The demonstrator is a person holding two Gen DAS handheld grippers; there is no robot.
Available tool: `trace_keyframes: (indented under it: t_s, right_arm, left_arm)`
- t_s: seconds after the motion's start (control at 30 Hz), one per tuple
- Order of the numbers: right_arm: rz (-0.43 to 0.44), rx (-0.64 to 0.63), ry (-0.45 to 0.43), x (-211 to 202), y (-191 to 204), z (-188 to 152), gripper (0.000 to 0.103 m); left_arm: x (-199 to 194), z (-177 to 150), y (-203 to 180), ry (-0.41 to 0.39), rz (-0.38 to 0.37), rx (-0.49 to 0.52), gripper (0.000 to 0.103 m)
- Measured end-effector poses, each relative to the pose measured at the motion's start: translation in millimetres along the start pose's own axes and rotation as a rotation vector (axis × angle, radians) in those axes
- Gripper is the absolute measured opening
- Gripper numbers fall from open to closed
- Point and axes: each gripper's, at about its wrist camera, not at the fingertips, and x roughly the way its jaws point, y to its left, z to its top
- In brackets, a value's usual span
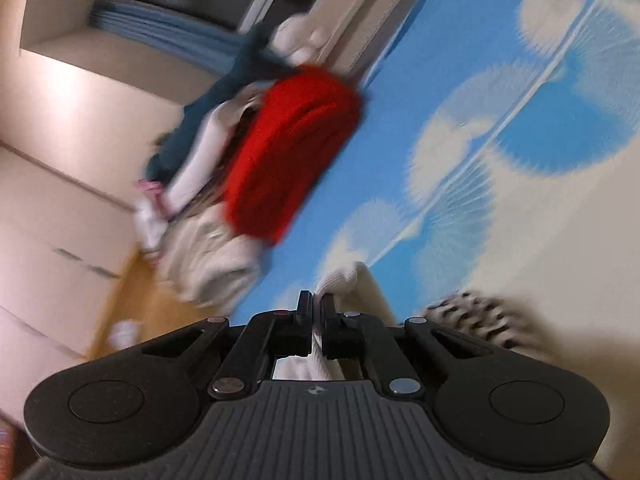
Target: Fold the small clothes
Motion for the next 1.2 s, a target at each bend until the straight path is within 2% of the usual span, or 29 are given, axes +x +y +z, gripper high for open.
trace_keyframes:
  t_s: [0.03,0.1,0.2,0.3,0.37,0.43,0.5,0.6,0.63,0.77,0.83,0.87,0.93,1.0,1.07,1.1,1.17,1.2]
  right_arm:
    - [-0.078,0.021,0.015,3.8,-15.3,2.8,0.003]
    - [-0.162,0.026,0.065,15.0,-38.6,3.5,0.003]
    - [-0.184,-0.019,0.106,23.3,-48.4,-1.2,0.003]
    - [-0.215,-0.029,0.082,20.0,-47.8,-0.6,0.005]
    - [-0.175,-0.004,0.087,11.2,-51.1,1.0,0.006]
    - [-0.085,0.019,0.118,3.4,-49.9,-0.5,0.012]
    - [-0.019,-0.034,0.142,-9.0,-38.6,-6.8,0.035]
    - [0.041,-0.160,0.215,-20.3,-21.2,-21.8,0.052]
    - [0.044,-0.195,0.246,-22.7,-18.4,-28.9,0.052]
    - [-0.041,-0.359,0.347,-25.5,-14.9,-63.0,0.051]
    - [-0.043,-0.398,0.385,-30.1,-18.3,-74.8,0.017]
    - [-0.033,-0.410,0.380,-35.1,-17.5,-77.3,0.008]
    - [0.030,-0.390,0.318,-60.5,-9.0,-69.9,0.005]
    - [0.140,-0.319,0.220,-99.4,0.0,-58.6,0.004]
    - [0.156,-0.274,0.190,-118.5,-1.7,-60.0,0.004]
    - [0.080,-0.263,0.217,-116.2,-8.8,-65.2,0.004]
    - [-0.165,-0.263,0.319,-93.9,-30.5,-78.4,0.004]
    - [-0.218,-0.257,0.355,-85.4,-40.1,-83.1,0.004]
  left_arm:
    - [6.6,-5.0,-2.1,0.040,-0.008,0.035,0.083]
    - [16.2,-15.1,-4.9,0.091,-0.003,0.101,0.084]
    - [21.8,-21.5,2.9,0.126,-0.019,0.130,0.084]
    - [24.9,-23.1,15.2,0.149,-0.020,0.123,0.084]
    - [24.5,-20.2,21.4,0.146,-0.026,0.114,0.084]
    - [23.0,-17.7,26.5,0.136,-0.033,0.084,0.084]
    - [20.0,-17.5,27.5,0.116,-0.030,0.067,0.084]
    - [12.8,-22.5,25.6,0.083,-0.025,0.053,0.084]
    - [10.4,-24.1,25.5,0.073,-0.024,0.045,0.084]
    - [1.1,-28.1,25.7,0.049,-0.022,-0.003,0.083]
    - [-2.8,-27.7,23.9,0.049,-0.022,-0.014,0.083]
    - [-4.8,-27.0,22.8,0.048,-0.022,-0.014,0.083]
    - [-10.0,-22.9,21.1,0.032,-0.031,-0.011,0.083]
    - [-16.0,-19.2,19.4,0.007,-0.047,-0.013,0.083]
    - [-15.8,-17.6,16.1,0.008,-0.046,-0.003,0.083]
    - [-11.1,-18.6,13.2,0.030,-0.026,0.016,0.083]
    - [4.1,-24.1,9.5,0.114,0.031,0.063,0.085]
    - [5.5,-25.1,10.1,0.126,0.032,0.051,0.085]
